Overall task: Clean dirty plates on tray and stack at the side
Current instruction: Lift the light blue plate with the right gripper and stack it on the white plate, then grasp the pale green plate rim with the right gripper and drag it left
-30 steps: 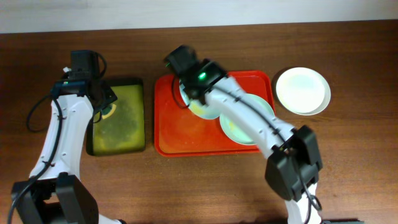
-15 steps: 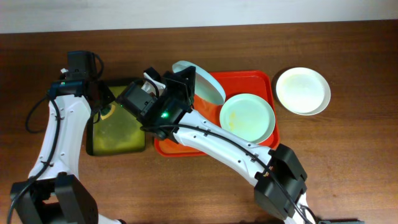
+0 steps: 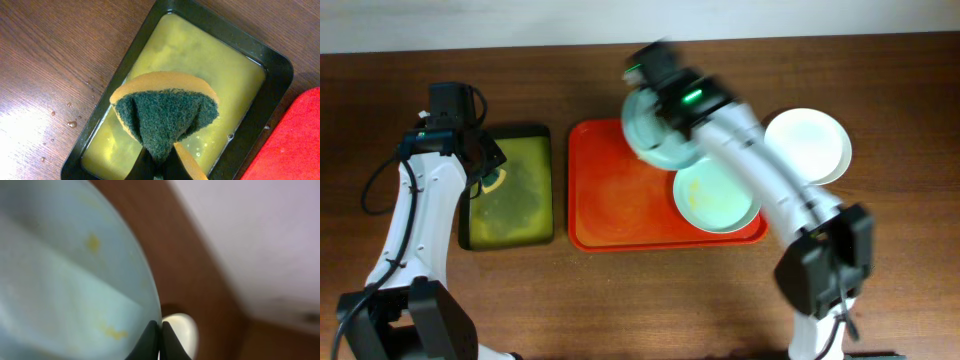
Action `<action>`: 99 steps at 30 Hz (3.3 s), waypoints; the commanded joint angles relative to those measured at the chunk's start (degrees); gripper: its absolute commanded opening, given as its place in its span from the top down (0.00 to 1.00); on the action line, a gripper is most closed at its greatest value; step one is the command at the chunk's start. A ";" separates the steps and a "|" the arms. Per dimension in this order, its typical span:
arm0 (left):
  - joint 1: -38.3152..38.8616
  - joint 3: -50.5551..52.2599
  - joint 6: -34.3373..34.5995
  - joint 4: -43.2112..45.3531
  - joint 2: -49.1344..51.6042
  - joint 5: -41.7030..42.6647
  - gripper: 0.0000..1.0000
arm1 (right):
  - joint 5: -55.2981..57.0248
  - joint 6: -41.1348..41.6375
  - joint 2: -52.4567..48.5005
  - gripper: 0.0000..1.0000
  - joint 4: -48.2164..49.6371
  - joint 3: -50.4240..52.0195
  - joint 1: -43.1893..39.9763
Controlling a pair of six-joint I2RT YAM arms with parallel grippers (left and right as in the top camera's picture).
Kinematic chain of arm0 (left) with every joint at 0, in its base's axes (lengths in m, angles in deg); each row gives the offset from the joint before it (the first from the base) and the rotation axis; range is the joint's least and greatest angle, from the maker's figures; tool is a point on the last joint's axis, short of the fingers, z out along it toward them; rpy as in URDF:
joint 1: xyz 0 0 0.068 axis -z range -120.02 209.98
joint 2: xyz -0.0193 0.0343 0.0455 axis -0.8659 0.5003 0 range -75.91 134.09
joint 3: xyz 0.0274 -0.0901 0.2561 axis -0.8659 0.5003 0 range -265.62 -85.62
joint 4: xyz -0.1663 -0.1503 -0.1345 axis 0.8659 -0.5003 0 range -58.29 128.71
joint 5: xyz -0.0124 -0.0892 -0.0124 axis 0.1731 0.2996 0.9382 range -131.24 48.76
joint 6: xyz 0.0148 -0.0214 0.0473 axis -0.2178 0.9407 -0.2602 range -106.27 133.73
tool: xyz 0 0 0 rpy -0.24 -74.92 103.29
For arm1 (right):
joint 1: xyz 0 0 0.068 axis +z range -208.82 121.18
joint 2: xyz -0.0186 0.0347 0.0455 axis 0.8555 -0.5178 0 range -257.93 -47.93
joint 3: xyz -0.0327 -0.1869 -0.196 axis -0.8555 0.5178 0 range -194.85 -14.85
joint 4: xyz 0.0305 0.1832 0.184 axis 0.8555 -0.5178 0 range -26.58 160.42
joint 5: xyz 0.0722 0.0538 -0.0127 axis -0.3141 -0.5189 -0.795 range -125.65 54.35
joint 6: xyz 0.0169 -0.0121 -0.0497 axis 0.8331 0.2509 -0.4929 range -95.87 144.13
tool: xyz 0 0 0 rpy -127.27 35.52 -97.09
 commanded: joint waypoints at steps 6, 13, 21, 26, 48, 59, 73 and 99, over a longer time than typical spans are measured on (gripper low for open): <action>-0.13 0.31 0.50 0.00 -0.24 0.37 1.00 | -59.01 7.39 -3.08 0.96 -7.08 -0.42 -40.92; -0.13 0.31 0.52 0.17 -0.24 0.39 1.00 | -61.05 7.02 -8.02 0.96 -9.07 0.15 -53.53; -0.13 0.31 0.52 0.24 -0.24 0.42 1.00 | -66.18 6.23 -8.59 0.78 -13.60 0.17 -46.64; -0.13 0.31 0.52 0.22 -0.24 0.39 1.00 | -54.03 0.79 -8.59 0.53 -17.62 0.66 -33.42; -0.13 0.35 0.52 0.44 -0.24 0.63 1.00 | -28.79 8.94 -8.59 0.34 -12.48 14.32 -19.41; -0.13 0.35 0.50 0.63 -0.24 0.59 1.00 | -25.00 12.74 -8.31 0.30 -14.51 10.19 -20.15; -0.13 0.35 0.50 0.57 -0.24 0.61 1.00 | -29.49 13.44 -8.37 0.41 -16.15 13.20 -20.79; -0.13 0.35 0.50 0.61 -0.24 0.61 1.00 | -41.88 13.46 -8.37 0.68 -11.21 16.94 -20.17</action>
